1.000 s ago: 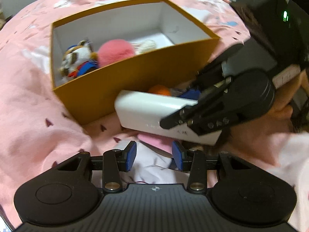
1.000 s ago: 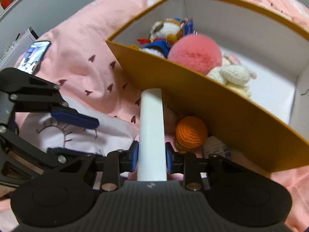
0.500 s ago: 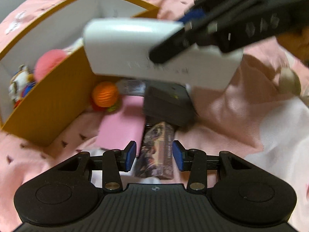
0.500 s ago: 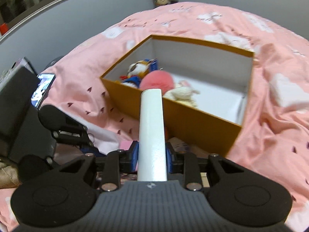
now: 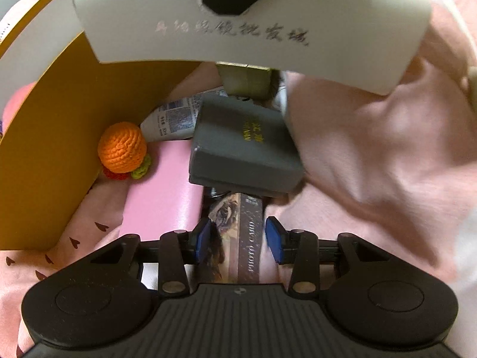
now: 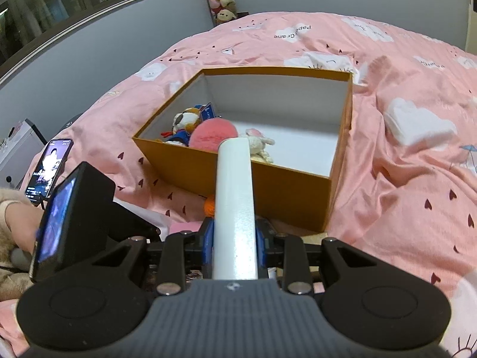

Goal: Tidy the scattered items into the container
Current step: 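Grasp the PHOTO CARD box with the left tool while the right tool holds the case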

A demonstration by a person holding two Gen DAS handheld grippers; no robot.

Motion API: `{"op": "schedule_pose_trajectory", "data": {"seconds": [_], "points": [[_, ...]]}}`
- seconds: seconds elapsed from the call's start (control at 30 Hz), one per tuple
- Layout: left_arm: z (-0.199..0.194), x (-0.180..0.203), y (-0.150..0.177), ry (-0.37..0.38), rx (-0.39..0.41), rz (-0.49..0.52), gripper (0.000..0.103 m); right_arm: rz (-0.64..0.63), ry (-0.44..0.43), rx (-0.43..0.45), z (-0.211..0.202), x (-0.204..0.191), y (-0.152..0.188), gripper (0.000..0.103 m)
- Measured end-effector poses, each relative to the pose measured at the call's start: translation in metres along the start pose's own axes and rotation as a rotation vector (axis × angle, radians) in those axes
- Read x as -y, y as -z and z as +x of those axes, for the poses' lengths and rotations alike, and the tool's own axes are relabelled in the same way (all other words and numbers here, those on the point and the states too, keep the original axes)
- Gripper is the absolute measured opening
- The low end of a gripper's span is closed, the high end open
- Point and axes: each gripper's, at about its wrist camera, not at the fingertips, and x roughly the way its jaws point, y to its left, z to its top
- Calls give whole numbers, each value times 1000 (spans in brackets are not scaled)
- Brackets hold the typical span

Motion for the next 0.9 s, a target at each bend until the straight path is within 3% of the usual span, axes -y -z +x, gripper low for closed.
{"op": "schedule_pose_trajectory", "data": {"seconds": [0.23,0.47,0.9], "points": [[-13,-4,12,-27,5,16,35,21,0,17,-8,7,4,31],[-5,2,1,-74,13,41,32,47,-4,19,-4,10,4,31],[-58,-46,24,71,181,-224,27,94,-26,68,-24,20,-7,31]]}}
